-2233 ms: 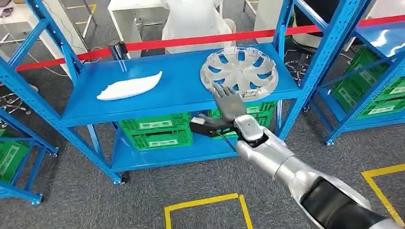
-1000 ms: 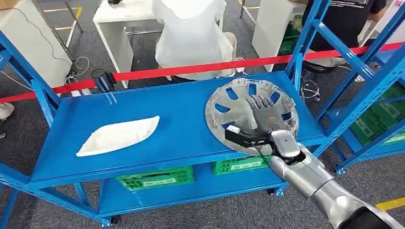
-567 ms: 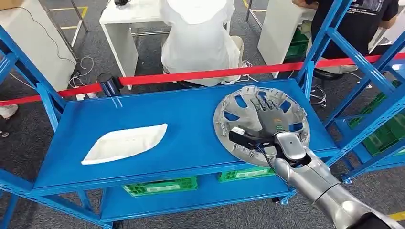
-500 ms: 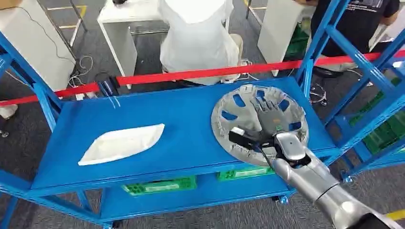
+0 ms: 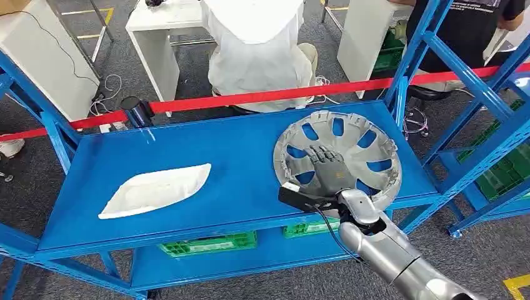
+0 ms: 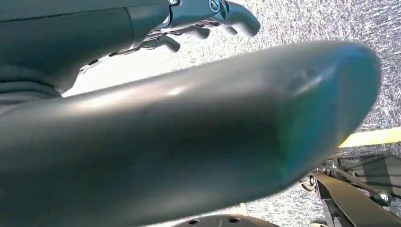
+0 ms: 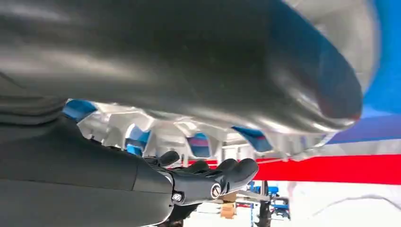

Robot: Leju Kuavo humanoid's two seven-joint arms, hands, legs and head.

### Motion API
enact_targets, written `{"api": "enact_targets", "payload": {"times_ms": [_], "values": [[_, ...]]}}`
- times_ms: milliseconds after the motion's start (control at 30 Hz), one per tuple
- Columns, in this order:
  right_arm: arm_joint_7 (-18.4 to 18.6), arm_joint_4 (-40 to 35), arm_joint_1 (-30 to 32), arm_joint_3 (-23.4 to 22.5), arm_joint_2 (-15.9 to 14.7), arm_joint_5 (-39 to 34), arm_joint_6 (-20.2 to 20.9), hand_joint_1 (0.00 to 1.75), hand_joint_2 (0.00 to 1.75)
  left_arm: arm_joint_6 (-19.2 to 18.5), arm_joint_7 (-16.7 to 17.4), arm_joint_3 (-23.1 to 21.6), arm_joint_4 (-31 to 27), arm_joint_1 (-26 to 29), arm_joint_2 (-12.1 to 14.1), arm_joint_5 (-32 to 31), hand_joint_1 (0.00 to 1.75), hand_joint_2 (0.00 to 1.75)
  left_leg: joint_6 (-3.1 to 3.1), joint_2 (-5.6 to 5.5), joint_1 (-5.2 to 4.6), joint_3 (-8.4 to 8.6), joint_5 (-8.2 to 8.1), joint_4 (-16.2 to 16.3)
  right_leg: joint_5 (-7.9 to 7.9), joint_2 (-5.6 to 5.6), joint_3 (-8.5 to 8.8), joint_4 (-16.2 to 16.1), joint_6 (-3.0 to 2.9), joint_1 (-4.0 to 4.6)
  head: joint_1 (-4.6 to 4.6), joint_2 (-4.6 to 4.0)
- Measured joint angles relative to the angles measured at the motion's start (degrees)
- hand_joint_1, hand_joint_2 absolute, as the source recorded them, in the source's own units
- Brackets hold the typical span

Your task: Take the parts from the cabinet and place them on the table.

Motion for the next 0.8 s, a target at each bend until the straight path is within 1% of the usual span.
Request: {"api": "enact_targets", "payload": {"times_ms": [200, 333, 433, 533, 600, 633, 733, 800], "values": [[-1.10, 0.00, -0.52, 0.28, 2.26, -1.88, 1.14, 0.00, 0.00, 0.09, -0.13, 0.00, 0.00, -0.01, 0.00, 0.02, 0.00, 0.00, 0.03, -0.02, -0.16, -0.02, -0.03, 0.07, 0.01, -0.01, 0.09, -0.07, 0.03, -0.05, 0.00, 0.00], [-1.12, 1.09, -0.93, 0.55, 3.70, -4.79, 2.01, 0.00, 0.00, 0.15, -0.11, 0.00, 0.00, -0.02, 0.00, 0.07, 0.00, 0.00, 0.05, -0.03, -0.16, -0.02, -0.03, 0.11, 0.06, -0.01, 0.18, -0.20, 0.10, -0.04, 0.02, 0.00], [0.13, 2.30, -0.90, 0.79, 4.49, -5.77, 2.21, 0.00, 0.00, 0.33, -0.04, 0.00, 0.00, -0.01, 0.02, 0.07, 0.00, 0.00, 0.08, -0.04, -0.16, -0.03, -0.05, 0.13, 0.09, -0.01, 0.20, -0.25, 0.14, -0.05, 0.00, 0.00], [2.75, 3.32, -0.61, 0.90, 4.92, -6.51, 3.34, 0.00, 0.00, 0.59, 0.11, 0.00, 0.00, 0.00, 0.02, 0.04, 0.00, 0.00, 0.11, -0.04, -0.16, 0.00, -0.07, 0.13, 0.09, 0.00, 0.25, -0.32, 0.15, -0.04, 0.00, 0.00], [3.61, 3.54, -0.57, 0.90, 5.08, -6.97, 3.91, 0.00, 0.00, 0.66, 0.26, 0.00, 0.00, 0.00, 0.02, 0.04, 0.00, 0.00, 0.15, -0.04, -0.14, 0.09, -0.10, 0.13, 0.08, 0.00, 0.37, -0.39, 0.16, -0.03, 0.00, 0.00], [3.69, 3.61, -0.57, 0.90, 5.10, -7.02, 4.04, 0.00, 1.75, 0.66, 0.31, 0.00, 0.00, 0.00, 0.02, 0.02, 0.00, 0.00, 0.16, -0.04, -0.14, 0.14, -0.11, 0.13, 0.07, 0.00, 0.44, -0.41, 0.17, -0.02, 0.02, 0.00], [4.11, 3.80, -0.46, 0.90, 5.12, -6.99, 4.13, 0.00, 1.75, 0.68, 0.39, 0.00, 0.00, 0.00, 0.02, 0.02, 0.00, 0.00, 0.18, -0.03, -0.13, 0.23, -0.12, 0.13, 0.06, 0.00, 0.56, -0.49, 0.19, -0.01, 0.00, 0.00], [5.36, 3.80, -0.14, 0.90, 5.10, -6.21, 4.13, 0.00, 1.75, 0.90, 0.37, 0.00, 0.00, 0.02, 0.02, 0.02, 0.00, 0.00, 0.24, -0.01, -0.13, 0.30, -0.16, 0.13, 0.06, 0.00, 0.64, -0.55, 0.20, -0.01, 0.00, 0.00]]}}
